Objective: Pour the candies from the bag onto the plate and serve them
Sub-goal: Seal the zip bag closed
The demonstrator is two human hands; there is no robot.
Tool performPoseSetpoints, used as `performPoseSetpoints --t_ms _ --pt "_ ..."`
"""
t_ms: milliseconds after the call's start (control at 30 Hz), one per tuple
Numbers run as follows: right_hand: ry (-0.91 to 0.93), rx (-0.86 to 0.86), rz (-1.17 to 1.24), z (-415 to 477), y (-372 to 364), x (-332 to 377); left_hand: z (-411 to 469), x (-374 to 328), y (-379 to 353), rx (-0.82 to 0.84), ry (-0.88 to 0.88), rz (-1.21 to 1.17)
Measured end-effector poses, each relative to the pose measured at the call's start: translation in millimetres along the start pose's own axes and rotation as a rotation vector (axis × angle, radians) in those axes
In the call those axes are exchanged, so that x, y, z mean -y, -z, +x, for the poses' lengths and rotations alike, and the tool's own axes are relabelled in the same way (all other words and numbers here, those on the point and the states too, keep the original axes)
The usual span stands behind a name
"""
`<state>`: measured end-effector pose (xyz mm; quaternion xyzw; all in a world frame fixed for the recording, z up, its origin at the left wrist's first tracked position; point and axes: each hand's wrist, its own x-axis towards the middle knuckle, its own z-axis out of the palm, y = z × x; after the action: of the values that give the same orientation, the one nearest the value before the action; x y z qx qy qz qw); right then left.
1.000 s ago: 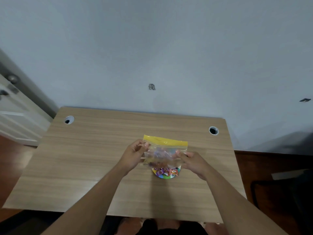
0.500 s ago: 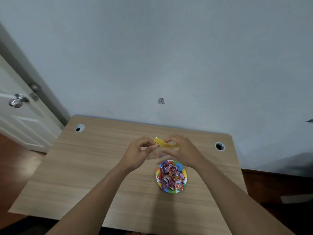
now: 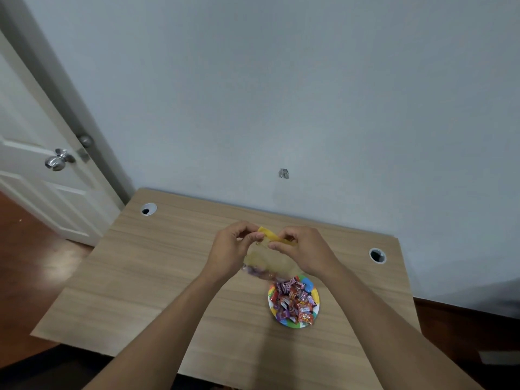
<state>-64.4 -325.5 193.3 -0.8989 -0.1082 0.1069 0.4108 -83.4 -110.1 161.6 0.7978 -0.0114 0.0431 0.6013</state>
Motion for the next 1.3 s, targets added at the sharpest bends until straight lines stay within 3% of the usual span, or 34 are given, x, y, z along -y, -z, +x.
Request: performPoseSetpoints --t_ms 1033,1300 --pt "-0.110 0.026 0.082 -20 16 9 -10 -10 -2 0.016 0.054 -0.045" --pt "-0.116 0.021 0.047 -21 16 11 -10 -8 -6 -0.001 0.011 0.040"
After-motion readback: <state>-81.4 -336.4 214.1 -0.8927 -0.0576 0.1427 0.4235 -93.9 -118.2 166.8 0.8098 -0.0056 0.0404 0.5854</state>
